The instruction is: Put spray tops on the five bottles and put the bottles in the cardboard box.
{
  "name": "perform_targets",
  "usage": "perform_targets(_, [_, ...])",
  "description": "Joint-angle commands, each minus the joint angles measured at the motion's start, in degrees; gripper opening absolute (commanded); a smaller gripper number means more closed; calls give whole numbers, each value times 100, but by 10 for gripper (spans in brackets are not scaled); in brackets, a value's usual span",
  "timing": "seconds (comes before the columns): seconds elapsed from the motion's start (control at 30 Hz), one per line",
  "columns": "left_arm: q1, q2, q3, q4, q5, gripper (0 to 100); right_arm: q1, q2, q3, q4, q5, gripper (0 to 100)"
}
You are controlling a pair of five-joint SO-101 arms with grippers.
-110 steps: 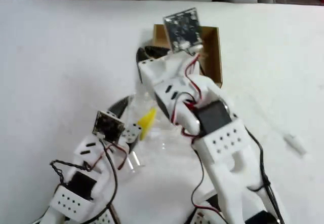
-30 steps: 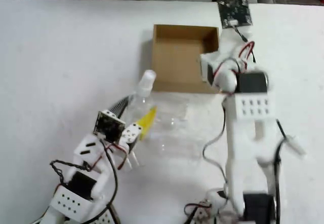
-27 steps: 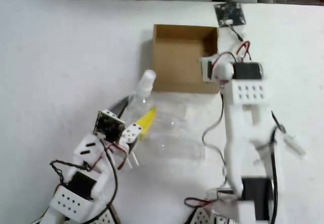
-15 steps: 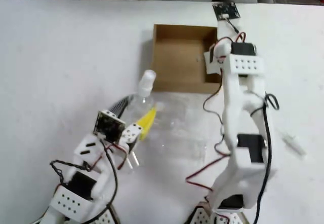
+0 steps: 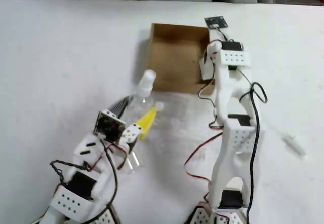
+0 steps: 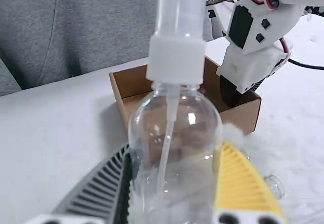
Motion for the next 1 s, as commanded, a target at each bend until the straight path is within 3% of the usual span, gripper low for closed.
perform_targets(0.0, [-189, -92, -35, -229, -62, 20, -268, -40, -615, 769, 633, 24])
perform_targets(0.3, [-251, -101, -53, -229, -62, 20, -426, -84, -149, 936, 1538, 16])
perform_targets(0.73, [-479, -92, -53, -475, -18, 20, -277, -400, 422, 813, 1231, 17])
perform_targets(0.97, [-479, -84, -53, -475, -18, 20, -374, -1648, 2382, -312, 1196, 16])
